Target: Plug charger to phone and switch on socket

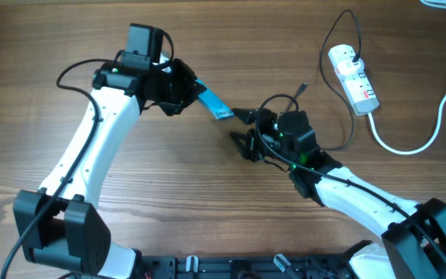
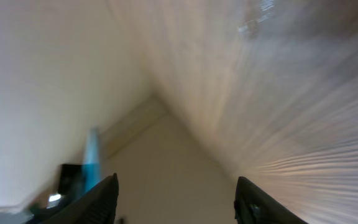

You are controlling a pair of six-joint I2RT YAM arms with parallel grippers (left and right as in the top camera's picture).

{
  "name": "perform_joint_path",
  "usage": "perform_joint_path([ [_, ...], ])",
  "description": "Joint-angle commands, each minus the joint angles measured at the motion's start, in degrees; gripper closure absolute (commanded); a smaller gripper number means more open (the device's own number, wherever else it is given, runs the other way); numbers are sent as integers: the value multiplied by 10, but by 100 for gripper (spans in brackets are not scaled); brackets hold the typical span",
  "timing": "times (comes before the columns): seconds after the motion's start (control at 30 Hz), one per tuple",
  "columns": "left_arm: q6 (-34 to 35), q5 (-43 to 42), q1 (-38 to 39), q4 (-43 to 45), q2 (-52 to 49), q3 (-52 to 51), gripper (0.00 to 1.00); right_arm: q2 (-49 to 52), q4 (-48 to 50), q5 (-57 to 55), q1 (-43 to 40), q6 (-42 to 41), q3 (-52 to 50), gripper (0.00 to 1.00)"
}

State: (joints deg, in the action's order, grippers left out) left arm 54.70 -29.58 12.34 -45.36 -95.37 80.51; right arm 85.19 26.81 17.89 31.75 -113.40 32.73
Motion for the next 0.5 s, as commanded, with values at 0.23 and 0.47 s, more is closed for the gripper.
perform_joint_path([
  [0.23,-199,-256,-40,-3,-54,11,96,7,-9,-129,2,422,-8,1],
  [0.47,-248,-261,-47,-21,-86,11,96,7,-20,-275,2,566,-8,0],
])
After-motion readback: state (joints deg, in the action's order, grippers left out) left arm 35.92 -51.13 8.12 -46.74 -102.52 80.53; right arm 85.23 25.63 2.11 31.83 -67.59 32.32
